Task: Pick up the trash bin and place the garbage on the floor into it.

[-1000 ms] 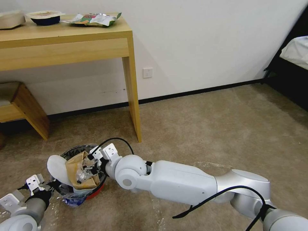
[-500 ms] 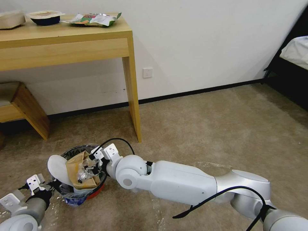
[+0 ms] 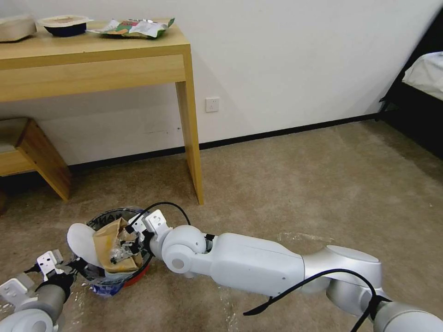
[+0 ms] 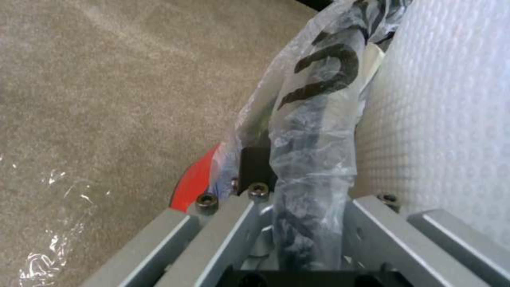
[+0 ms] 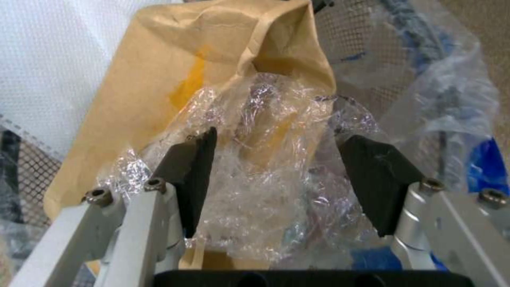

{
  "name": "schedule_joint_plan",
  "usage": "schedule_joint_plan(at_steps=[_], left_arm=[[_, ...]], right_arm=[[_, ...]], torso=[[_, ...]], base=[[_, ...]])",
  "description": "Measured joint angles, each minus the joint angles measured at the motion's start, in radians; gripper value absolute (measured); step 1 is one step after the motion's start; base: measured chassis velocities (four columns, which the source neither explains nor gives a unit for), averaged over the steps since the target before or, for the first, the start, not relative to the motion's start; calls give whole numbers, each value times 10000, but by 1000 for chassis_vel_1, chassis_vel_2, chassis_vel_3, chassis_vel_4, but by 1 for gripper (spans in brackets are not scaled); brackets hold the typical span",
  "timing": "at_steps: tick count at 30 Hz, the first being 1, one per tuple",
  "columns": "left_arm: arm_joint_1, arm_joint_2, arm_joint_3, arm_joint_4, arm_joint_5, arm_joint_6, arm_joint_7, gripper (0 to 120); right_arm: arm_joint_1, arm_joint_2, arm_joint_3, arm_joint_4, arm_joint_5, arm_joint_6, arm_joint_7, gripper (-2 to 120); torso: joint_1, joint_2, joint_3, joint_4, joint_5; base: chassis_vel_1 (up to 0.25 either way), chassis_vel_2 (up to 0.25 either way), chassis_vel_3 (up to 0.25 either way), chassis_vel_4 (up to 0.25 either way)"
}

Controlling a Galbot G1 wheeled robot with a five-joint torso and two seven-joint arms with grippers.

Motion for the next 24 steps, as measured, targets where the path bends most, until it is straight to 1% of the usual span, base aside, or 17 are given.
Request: schedule_joint_plan(at_steps=[12, 24], left_arm=[[56, -49, 18, 12, 32, -65, 35, 1], [87, -63, 28, 17, 75, -80, 57, 1]], right_arm=[[113, 538, -318, -764, -120, 76, -149, 58], [-37, 636, -348, -1346, -310, 217, -409, 54]], torso=[[0, 0, 0, 1, 0], [1, 0, 0, 0, 1]], base=[[0, 0, 0, 0], [0, 0, 0, 0]])
